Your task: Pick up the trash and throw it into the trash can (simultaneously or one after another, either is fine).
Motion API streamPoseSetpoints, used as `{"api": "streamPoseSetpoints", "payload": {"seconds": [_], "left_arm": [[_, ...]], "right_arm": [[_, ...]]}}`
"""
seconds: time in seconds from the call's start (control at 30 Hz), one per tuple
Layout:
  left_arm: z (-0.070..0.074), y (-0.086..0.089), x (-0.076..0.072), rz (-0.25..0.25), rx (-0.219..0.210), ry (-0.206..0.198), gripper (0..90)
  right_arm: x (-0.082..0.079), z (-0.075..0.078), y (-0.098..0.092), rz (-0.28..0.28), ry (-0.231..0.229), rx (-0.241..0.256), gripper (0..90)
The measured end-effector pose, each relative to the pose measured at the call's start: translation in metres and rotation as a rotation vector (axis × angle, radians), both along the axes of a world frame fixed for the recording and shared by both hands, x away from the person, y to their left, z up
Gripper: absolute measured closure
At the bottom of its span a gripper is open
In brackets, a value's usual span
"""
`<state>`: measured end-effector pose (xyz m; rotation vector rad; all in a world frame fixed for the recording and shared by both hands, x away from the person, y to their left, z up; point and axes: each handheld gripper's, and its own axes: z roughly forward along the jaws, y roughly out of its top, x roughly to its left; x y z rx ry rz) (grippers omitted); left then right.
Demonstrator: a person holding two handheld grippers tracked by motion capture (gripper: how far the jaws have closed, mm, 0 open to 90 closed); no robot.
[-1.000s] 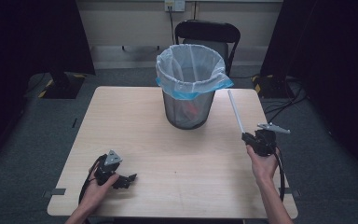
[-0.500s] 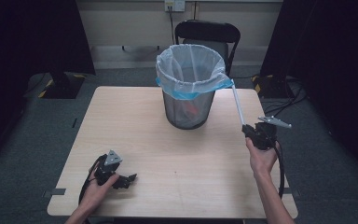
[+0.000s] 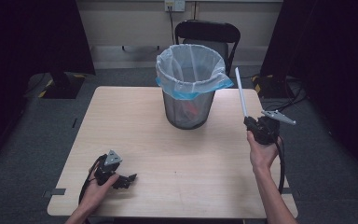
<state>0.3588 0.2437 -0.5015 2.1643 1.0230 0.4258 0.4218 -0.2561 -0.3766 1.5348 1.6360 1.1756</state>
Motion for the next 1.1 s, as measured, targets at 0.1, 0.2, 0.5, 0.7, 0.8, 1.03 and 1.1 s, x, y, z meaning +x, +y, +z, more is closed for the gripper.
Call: {"api": "streamPoseSetpoints", "payload": {"seconds": [0.1, 0.2, 0.5, 0.7, 0.8, 1.03, 1.1], "left_arm": [[0.000, 0.000, 0.000, 0.000, 0.000, 0.000, 0.0], [0.000, 0.000, 0.000, 0.000, 0.001, 0.000, 0.0], [0.000, 0.000, 0.000, 0.000, 0.002, -0.001, 0.0], [0.000, 0.000, 0.000, 0.001, 0.002, -0.001, 0.0], [0.000, 0.000, 0.000, 0.001, 0.000, 0.000, 0.0], [0.000, 0.000, 0.000, 0.000, 0.002, -0.001, 0.0], [0.000, 0.000, 0.000, 0.000, 0.000, 0.000, 0.0]], "right_arm": [[0.001, 0.007, 0.001, 0.005, -0.017, 0.002, 82.2], [0.000, 0.015, 0.003, 0.012, -0.040, 0.007, 82.2], [0.001, 0.036, 0.007, 0.036, -0.091, 0.029, 82.2], [0.002, 0.048, 0.008, 0.049, -0.110, 0.026, 82.2], [0.003, 0.055, 0.011, 0.060, -0.128, 0.029, 82.2], [0.007, 0.067, 0.018, 0.078, -0.157, 0.051, 82.1], [0.010, 0.074, 0.023, 0.091, -0.171, 0.059, 82.1]]}}
